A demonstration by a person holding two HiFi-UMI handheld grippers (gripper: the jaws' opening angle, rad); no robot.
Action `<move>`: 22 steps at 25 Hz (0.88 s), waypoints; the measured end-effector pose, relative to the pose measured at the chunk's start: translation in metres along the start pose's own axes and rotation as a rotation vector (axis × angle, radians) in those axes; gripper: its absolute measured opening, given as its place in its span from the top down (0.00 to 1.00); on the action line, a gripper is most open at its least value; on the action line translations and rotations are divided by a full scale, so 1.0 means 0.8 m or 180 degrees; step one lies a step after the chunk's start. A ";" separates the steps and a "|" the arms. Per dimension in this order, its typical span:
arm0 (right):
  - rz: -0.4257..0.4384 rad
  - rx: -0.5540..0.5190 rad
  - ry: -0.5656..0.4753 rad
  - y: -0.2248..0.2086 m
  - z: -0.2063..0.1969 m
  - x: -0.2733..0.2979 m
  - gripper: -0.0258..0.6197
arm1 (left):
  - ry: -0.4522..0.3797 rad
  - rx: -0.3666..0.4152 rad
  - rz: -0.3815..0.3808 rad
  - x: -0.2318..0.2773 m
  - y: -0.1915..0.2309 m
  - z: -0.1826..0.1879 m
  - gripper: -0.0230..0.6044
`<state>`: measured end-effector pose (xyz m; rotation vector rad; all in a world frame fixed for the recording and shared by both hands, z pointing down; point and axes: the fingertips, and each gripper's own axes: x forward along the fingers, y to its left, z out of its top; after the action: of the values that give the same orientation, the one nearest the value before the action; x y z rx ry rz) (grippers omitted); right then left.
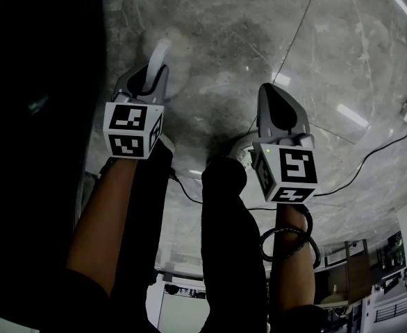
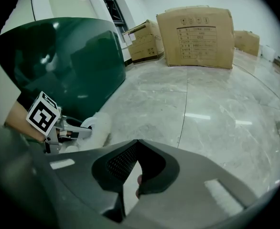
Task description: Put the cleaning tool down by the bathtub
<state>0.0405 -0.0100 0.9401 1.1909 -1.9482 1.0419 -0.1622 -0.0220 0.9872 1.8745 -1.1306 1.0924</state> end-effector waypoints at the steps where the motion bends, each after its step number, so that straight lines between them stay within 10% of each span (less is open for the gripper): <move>1: 0.0005 0.0015 -0.0001 0.000 -0.001 0.001 0.93 | 0.0013 0.0005 0.0000 0.002 0.000 -0.003 0.83; 22: 0.0007 0.0011 0.0070 -0.006 -0.017 0.007 0.93 | -0.0008 0.0022 -0.0057 0.023 0.002 -0.006 0.83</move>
<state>0.0444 -0.0020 0.9525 1.1748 -1.9320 1.0555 -0.1602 -0.0251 1.0059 1.8883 -1.1107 1.0856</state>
